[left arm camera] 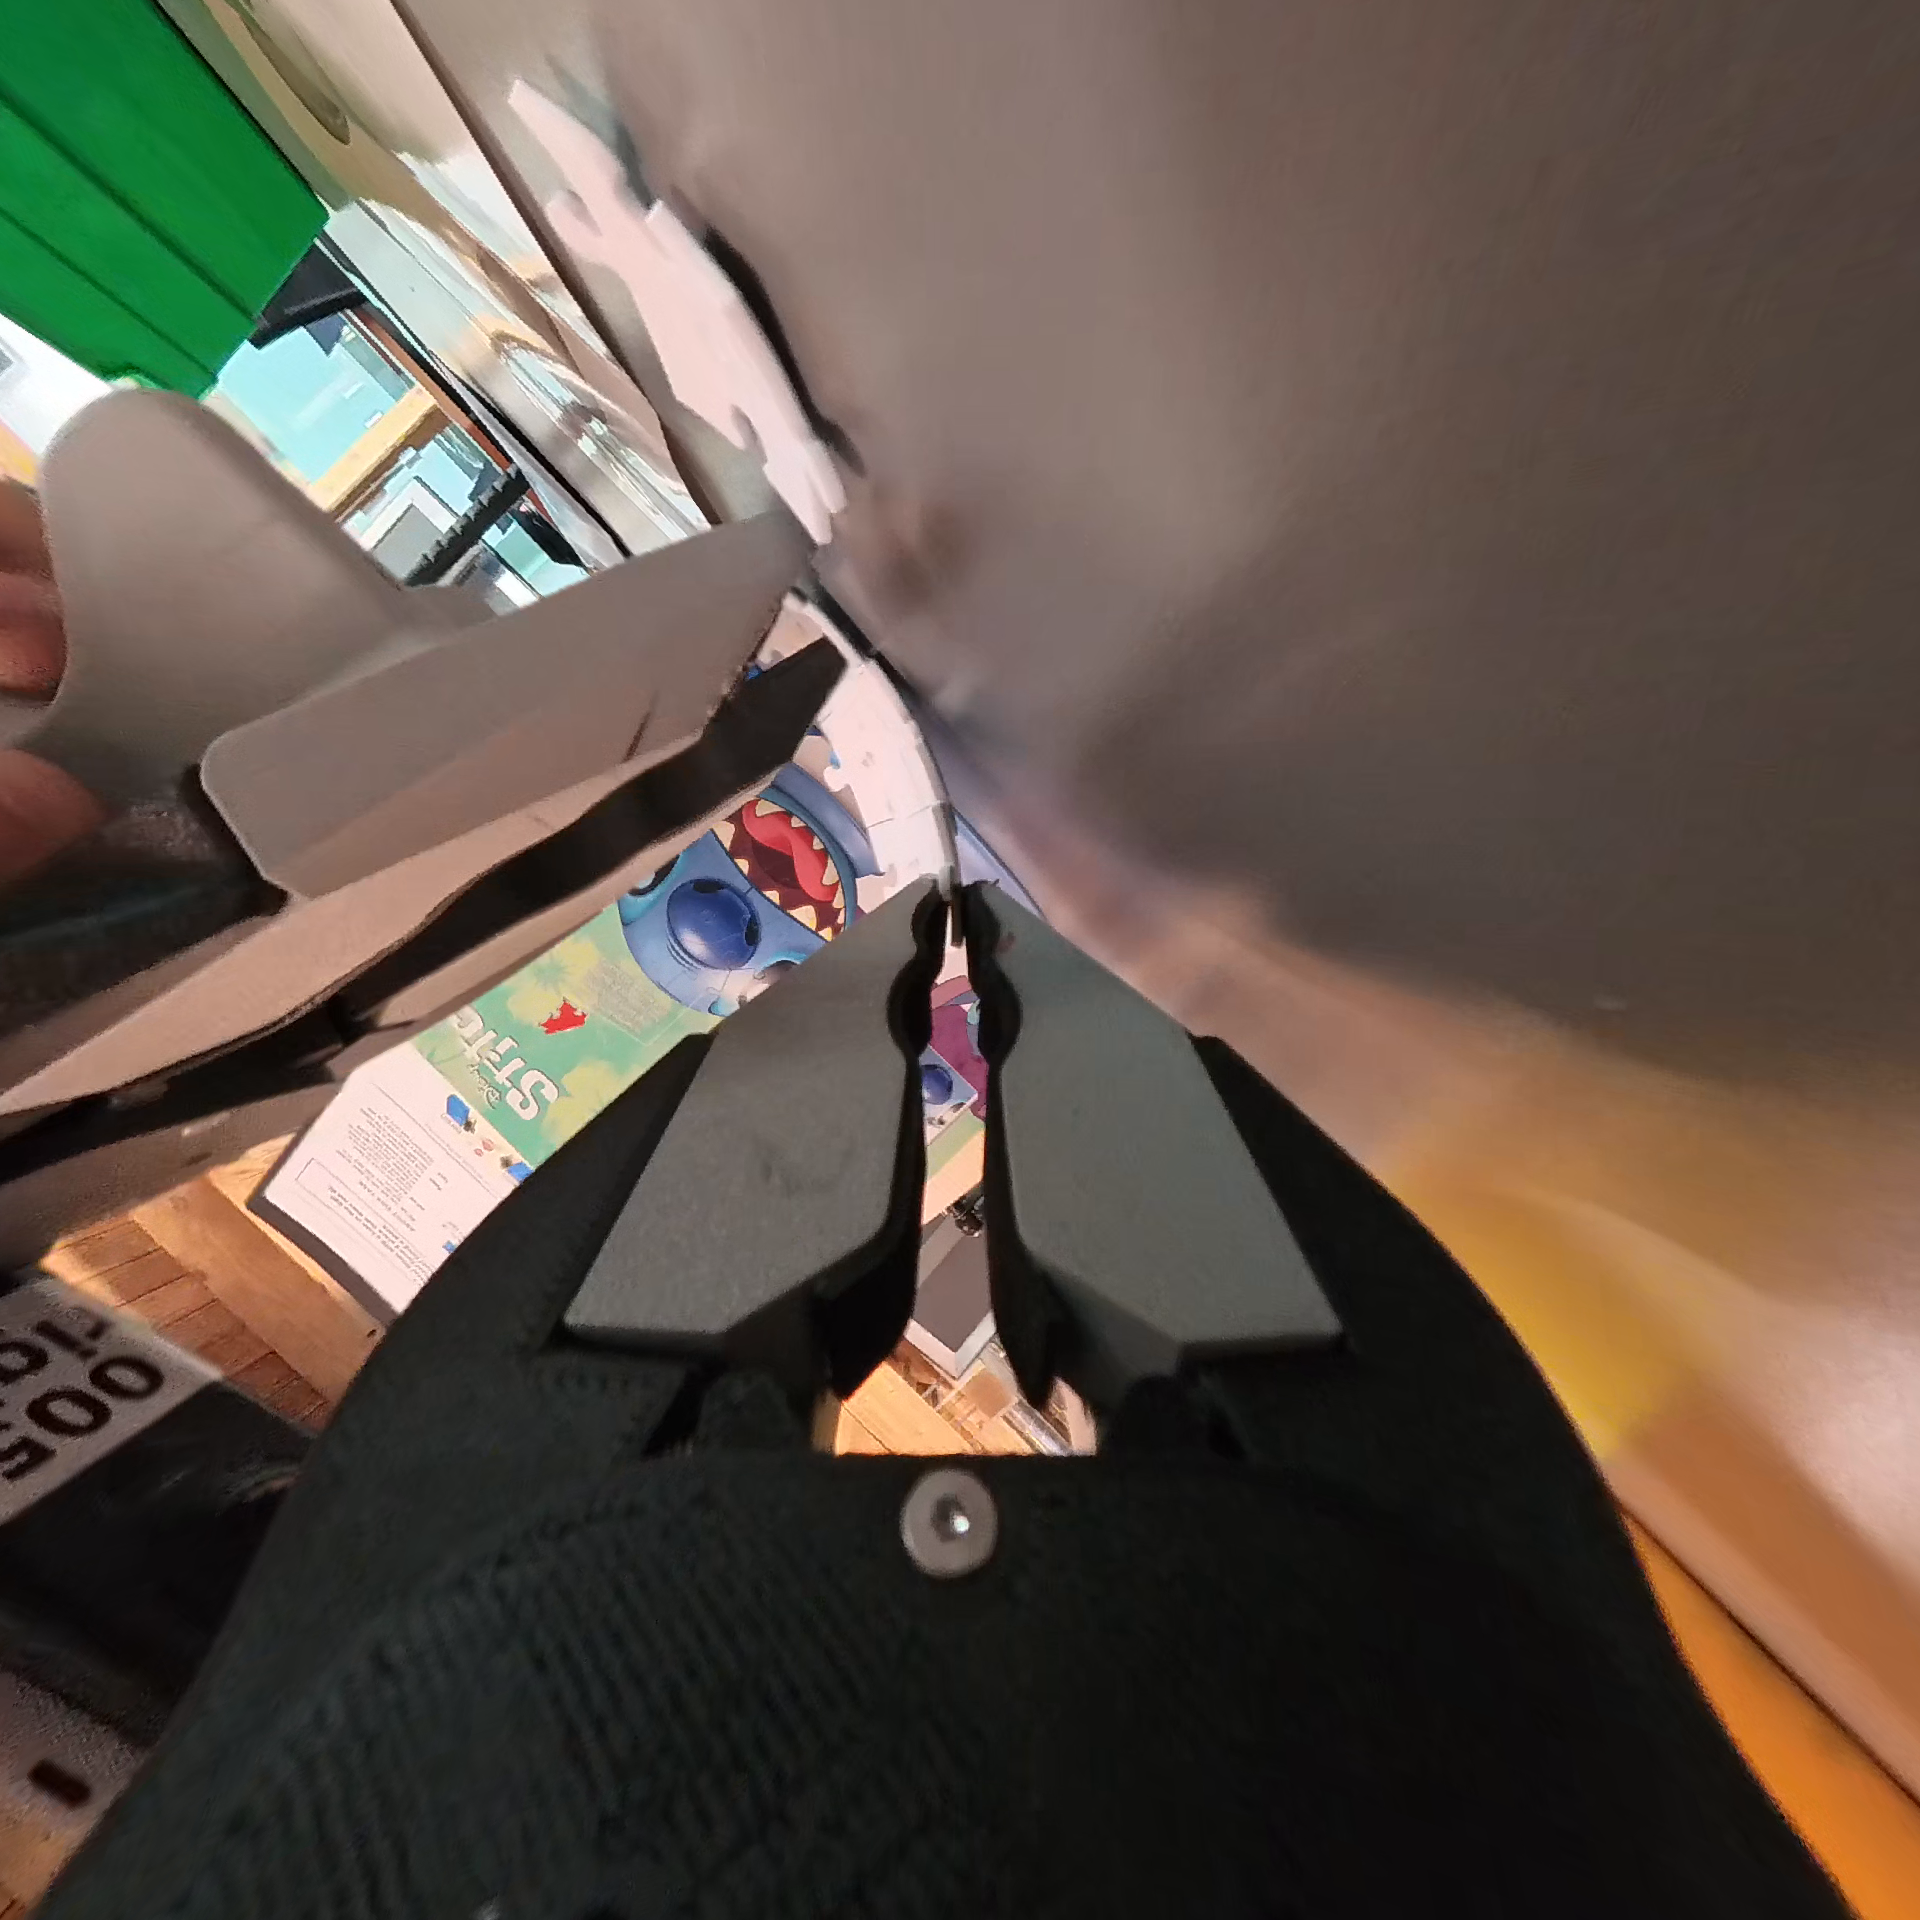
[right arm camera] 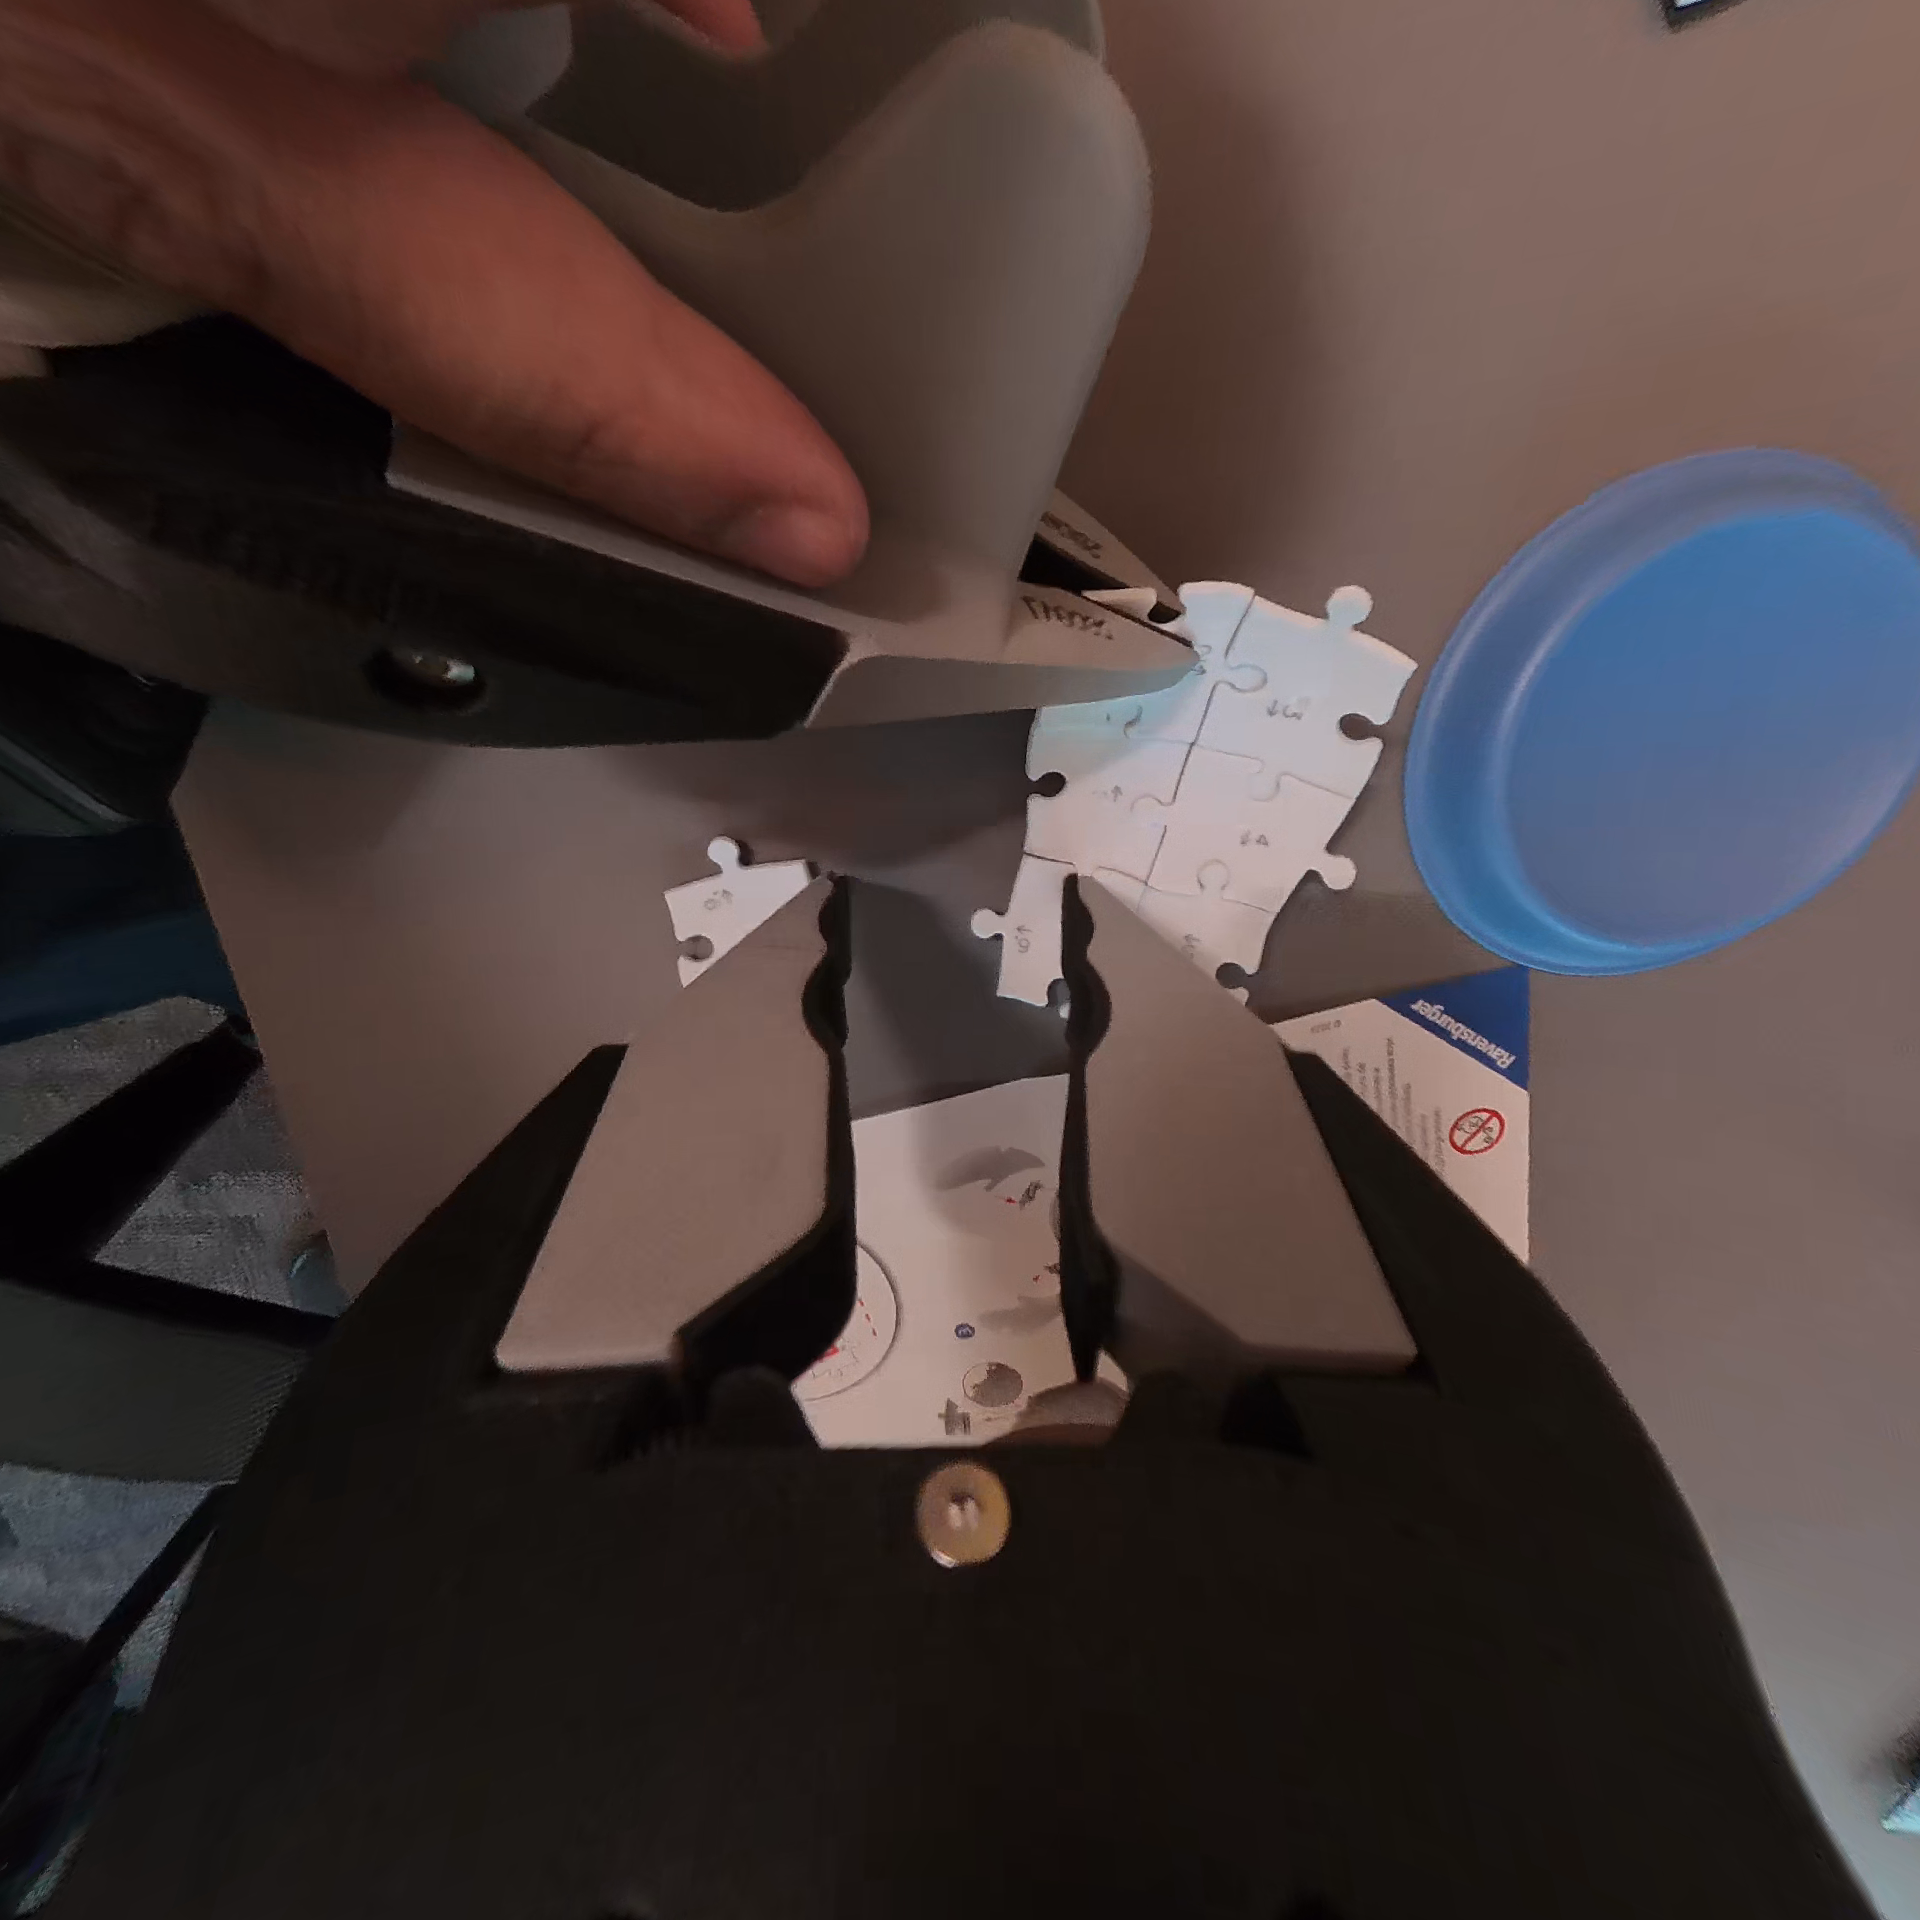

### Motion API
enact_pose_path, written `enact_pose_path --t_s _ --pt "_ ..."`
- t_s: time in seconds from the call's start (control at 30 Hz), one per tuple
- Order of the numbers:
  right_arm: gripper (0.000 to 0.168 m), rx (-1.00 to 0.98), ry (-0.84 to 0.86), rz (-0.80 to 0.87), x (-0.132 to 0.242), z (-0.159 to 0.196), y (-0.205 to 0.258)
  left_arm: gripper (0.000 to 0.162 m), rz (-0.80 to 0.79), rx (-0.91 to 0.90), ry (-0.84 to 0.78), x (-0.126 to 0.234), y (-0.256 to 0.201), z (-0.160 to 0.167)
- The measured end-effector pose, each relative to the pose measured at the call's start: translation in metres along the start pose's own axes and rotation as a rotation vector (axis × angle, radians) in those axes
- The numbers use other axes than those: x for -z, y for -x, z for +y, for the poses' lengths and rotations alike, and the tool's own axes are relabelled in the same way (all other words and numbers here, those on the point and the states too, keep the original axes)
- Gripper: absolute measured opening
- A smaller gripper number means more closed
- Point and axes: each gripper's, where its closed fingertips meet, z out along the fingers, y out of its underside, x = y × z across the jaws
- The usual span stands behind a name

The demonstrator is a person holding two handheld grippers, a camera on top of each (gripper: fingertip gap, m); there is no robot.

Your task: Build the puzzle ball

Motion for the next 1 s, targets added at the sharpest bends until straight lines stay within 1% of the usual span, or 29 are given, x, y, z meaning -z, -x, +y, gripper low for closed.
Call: enact_pose_path --t_s 0.1,0.3,0.4,0.6,0.67,0.7,0.83,0.9,1.0 --pt "0.036 -0.002 -0.003 -0.009 0.000 -0.003 0.001 0.000 0.007 0.006 -0.004 0.000 -0.002 0.000" --pt "0.040 -0.012 -0.003 -0.024 0.000 -0.003 0.004 0.000 0.004 0.005 -0.006 0.000 -0.001 -0.001" --pt "0.038 -0.006 0.001 -0.006 -0.001 -0.003 0.003 0.000 0.001 0.004 -0.004 0.000 -0.001 -0.001" --pt "0.038 -0.056 0.055 -0.041 0.000 -0.004 0.006 0.000 0.004 -0.007 0.003 0.001 0.000 0.000" --pt "0.038 -0.051 0.073 -0.029 -0.001 -0.004 0.003 0.000 0.005 -0.009 0.005 0.002 0.000 0.000" --pt "0.035 -0.047 0.076 -0.022 -0.001 -0.004 0.002 0.000 0.005 -0.008 0.006 0.002 0.000 0.000" --pt "0.040 -0.064 0.063 -0.052 0.000 -0.003 0.002 0.000 -0.002 0.005 0.006 0.002 0.000 0.000" --pt "0.051 -0.114 0.026 -0.043 0.004 -0.002 -0.005 0.000 0.000 0.022 0.000 0.002 -0.002 -0.001" --pt "0.045 -0.152 -0.163 0.016 0.021 -0.012 -0.015 0.000 0.002 0.049 -0.007 0.001 -0.005 -0.001"
